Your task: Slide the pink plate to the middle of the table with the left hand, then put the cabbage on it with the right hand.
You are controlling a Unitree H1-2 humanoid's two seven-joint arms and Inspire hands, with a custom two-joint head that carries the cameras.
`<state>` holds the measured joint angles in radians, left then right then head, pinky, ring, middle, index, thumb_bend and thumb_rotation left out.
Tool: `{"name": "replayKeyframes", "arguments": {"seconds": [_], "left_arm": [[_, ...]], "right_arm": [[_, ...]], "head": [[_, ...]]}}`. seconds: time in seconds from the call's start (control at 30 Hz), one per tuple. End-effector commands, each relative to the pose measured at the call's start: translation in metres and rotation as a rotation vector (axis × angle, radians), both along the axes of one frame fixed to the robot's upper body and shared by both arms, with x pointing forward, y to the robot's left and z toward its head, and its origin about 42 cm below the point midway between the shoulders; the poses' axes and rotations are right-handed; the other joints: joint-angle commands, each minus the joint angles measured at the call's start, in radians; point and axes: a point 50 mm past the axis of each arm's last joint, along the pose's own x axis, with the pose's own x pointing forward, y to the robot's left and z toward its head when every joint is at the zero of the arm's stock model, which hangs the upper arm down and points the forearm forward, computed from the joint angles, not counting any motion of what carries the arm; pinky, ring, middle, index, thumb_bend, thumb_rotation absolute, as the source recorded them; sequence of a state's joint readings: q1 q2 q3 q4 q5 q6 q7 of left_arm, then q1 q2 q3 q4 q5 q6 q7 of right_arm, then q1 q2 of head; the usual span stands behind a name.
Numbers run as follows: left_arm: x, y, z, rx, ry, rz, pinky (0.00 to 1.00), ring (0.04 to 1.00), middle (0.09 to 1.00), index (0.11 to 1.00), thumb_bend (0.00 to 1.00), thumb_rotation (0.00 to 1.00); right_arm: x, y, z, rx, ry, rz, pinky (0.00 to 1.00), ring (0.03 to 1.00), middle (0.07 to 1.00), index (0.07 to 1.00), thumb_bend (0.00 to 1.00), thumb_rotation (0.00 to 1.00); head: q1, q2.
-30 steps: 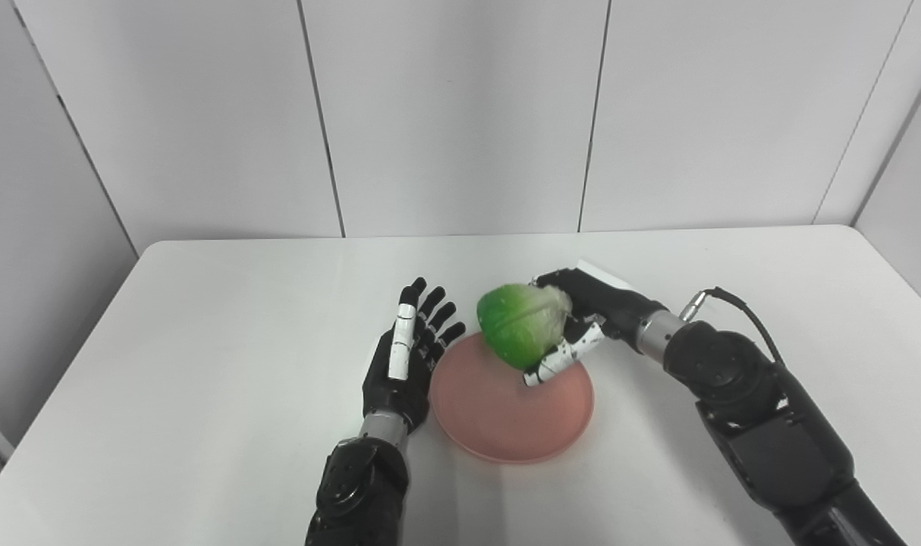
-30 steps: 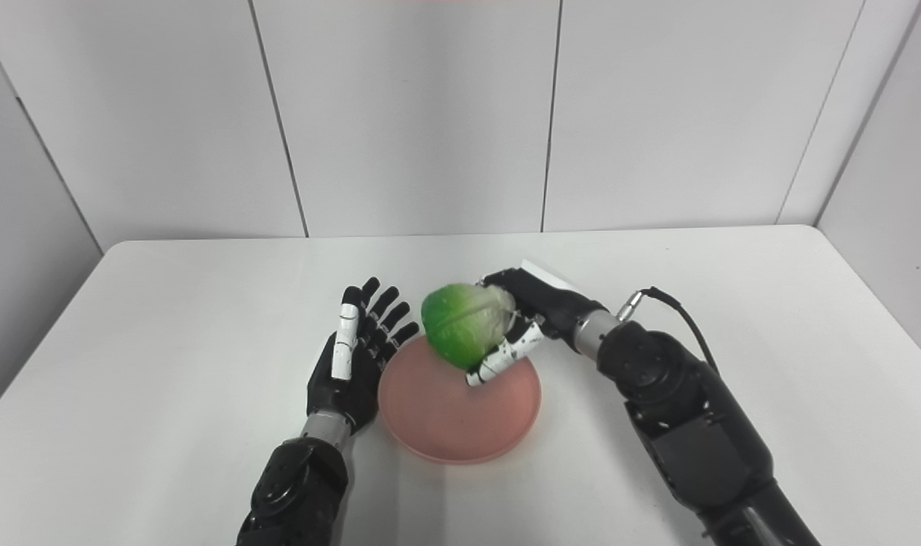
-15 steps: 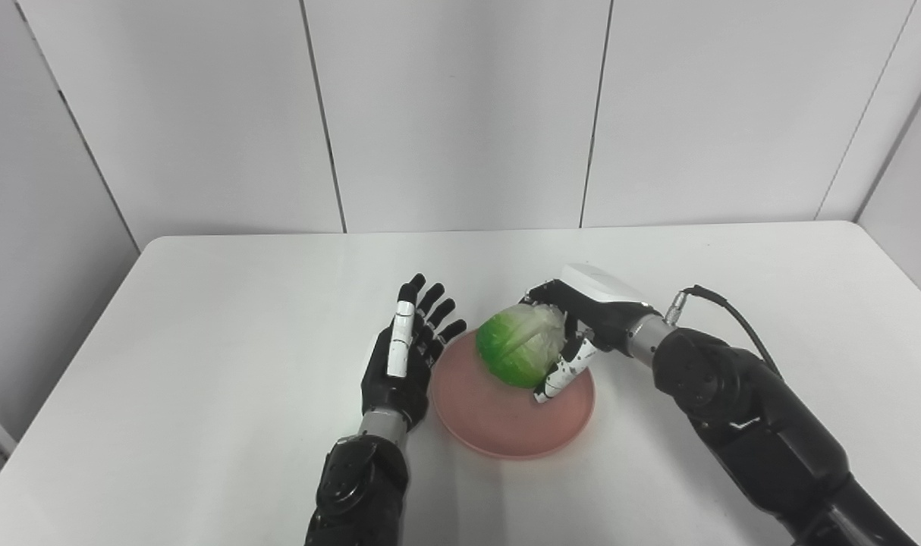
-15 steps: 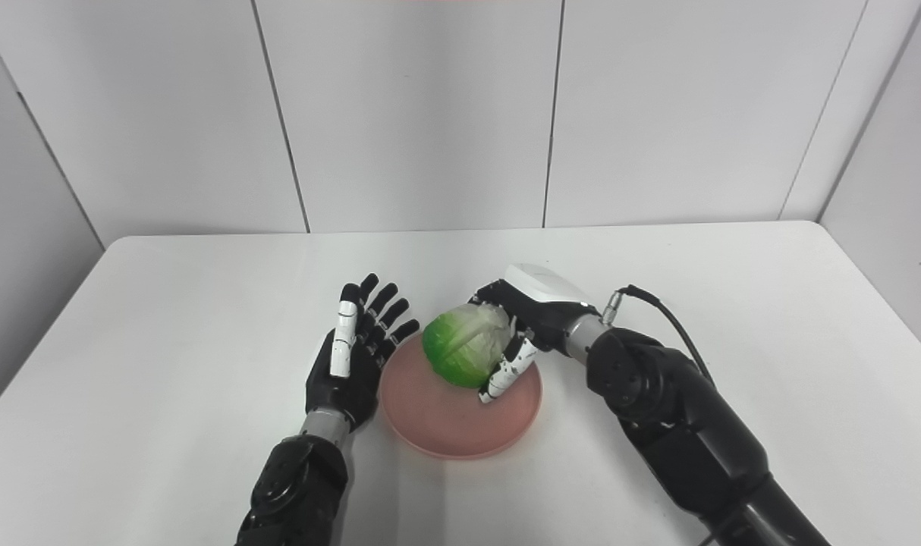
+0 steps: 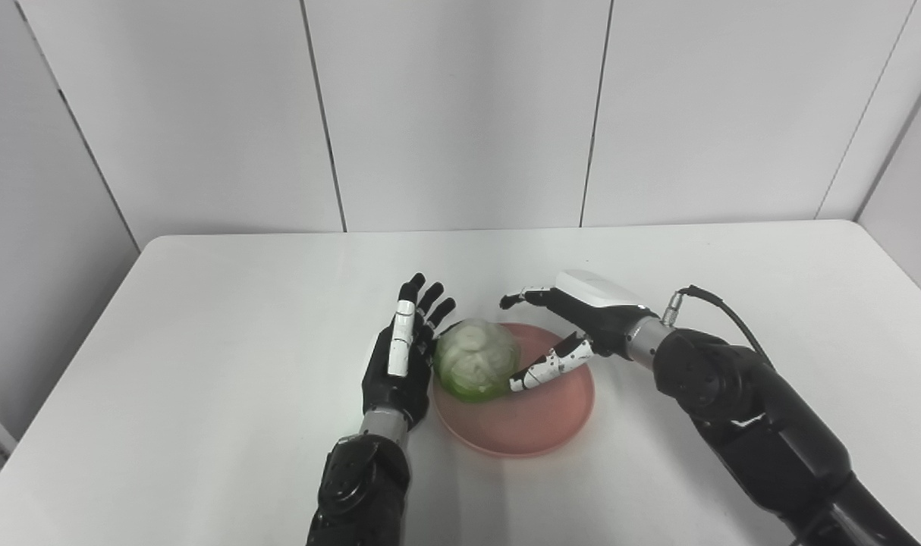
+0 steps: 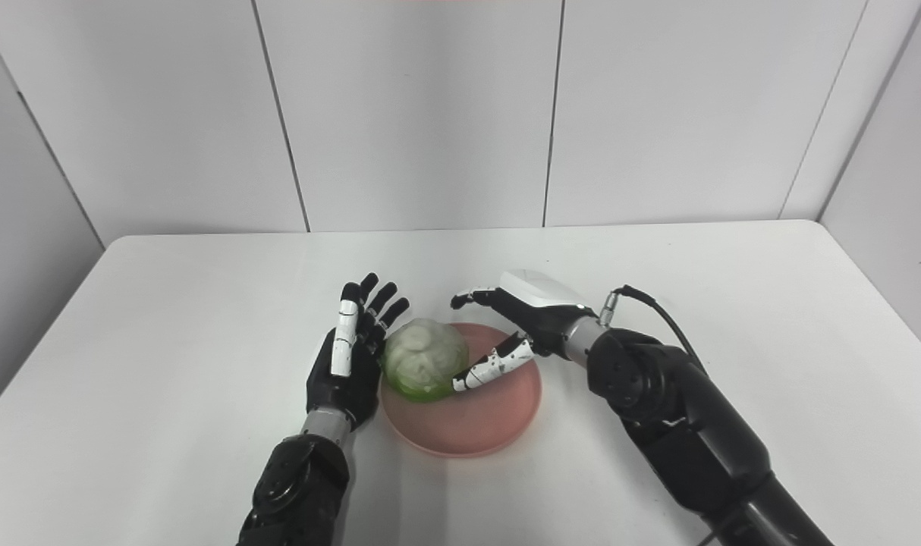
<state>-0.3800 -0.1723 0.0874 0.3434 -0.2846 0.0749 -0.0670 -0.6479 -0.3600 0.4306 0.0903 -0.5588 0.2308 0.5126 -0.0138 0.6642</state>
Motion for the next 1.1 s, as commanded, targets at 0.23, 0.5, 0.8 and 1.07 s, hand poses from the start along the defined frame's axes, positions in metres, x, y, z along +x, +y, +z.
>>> {"name": "replayKeyframes", "arguments": {"seconds": [0.23,0.5,0.8,1.07], "left_arm": [[-0.01,0.005,-0.025,-0.004,0.117,0.009,0.79,0.905,0.942,0.948,0.9,0.77],[-0.008,0.008,-0.021,0.091,0.044,0.022,0.83,0.917,0.953,0.953,0.91,0.77],[-0.005,0.011,-0.006,0.407,-0.225,0.127,0.86,0.952,0.971,0.936,0.84,0.78],[0.009,0.017,0.006,0.458,-0.249,0.211,0.92,0.958,0.973,0.948,0.82,0.8]], "right_arm": [[0.01,-0.006,0.041,0.094,-0.139,0.009,1.0,0.99,0.952,0.888,1.0,0.68],[0.016,-0.016,0.032,0.481,-0.123,-0.106,0.8,0.877,0.892,0.894,1.0,0.85],[0.016,-0.032,-0.017,1.156,0.067,-0.338,0.84,0.862,0.869,0.897,1.0,1.0],[0.004,-0.029,-0.067,1.382,0.175,-0.463,0.94,0.91,0.92,0.935,0.98,1.0]], "head": [[-0.003,-0.001],[0.001,0.0],[0.009,-0.002],[0.008,-0.002]]}}
